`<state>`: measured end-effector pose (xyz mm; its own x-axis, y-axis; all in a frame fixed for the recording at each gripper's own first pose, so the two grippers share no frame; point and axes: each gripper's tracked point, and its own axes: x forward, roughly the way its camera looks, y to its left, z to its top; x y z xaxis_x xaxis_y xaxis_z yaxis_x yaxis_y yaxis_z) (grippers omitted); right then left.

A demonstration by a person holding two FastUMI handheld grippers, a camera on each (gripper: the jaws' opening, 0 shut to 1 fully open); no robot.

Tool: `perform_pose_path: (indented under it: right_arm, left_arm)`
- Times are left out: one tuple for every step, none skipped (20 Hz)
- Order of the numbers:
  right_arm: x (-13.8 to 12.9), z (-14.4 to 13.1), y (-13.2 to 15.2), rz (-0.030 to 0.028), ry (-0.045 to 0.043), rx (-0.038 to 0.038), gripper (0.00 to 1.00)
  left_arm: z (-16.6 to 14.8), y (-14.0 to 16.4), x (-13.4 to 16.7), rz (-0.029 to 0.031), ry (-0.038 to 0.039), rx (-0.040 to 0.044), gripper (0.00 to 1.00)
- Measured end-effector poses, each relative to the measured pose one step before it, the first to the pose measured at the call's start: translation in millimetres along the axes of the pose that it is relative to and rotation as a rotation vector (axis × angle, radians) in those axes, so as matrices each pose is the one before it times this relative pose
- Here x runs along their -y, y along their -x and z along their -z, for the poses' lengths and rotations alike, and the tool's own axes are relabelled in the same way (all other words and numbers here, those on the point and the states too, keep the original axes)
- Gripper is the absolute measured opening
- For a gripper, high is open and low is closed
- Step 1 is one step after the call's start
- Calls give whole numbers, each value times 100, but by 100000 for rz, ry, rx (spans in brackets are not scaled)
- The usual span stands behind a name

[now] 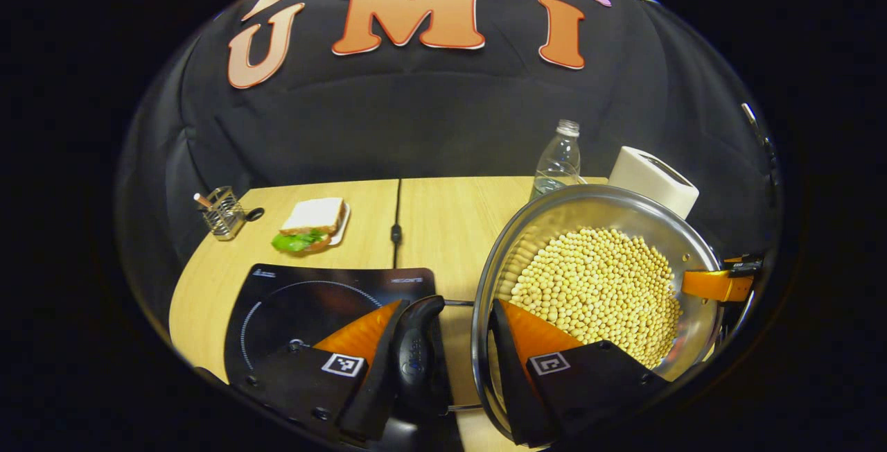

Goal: First push the handle of the pot to place it horizontally, then grasp the pot with both hands and set it on the induction cooktop.

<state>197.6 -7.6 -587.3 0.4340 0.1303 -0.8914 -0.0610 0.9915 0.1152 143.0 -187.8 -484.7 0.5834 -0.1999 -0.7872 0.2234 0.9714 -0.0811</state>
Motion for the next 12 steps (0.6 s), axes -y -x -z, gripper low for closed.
perform_pose_path:
  right_arm:
    - [-34,62,-230,-934,940,-252,57]
    - [222,-119,2,-653,167,-429,57]
    - [31,-144,-96,-848,583,-350,57]
    - [58,-179,67,-700,408,-184,52]
    - [-64,-200,-242,-855,959,-142,57]
    - [206,8,-344,-765,715,148,57]
    - [8,-176,-27,-777,1110,201,52]
    - [353,-185,318,-712,797,-121,57]
    - [81,-251,-72,-834,747,-307,52]
    - [281,-244,-15,-820,113,-266,52]
    - [60,-281,-93,-912,265,-107,57]
    - [147,-133,-229,-924,-74,72,57]
  left_arm:
    - [-18,610,-1101,-911,585,12,69]
    - [135,663,-1105,-970,81,-221,72]
    - [0,538,-997,-918,115,73,72]
    - [4,628,-1056,-962,-23,-28,72]
    - [-127,468,-1069,-957,137,389,72]
    - [30,539,-1003,-851,344,30,72]
    - [-8,412,-1056,-735,113,332,72]
    - [61,386,-1100,-795,97,-289,72]
    - [-11,330,-977,-902,180,-228,68]
    - [-30,456,-1069,-1028,325,1,72]
    - [-190,288,-802,-962,102,97,72]
    - [-140,187,-1042,-1236,50,553,72]
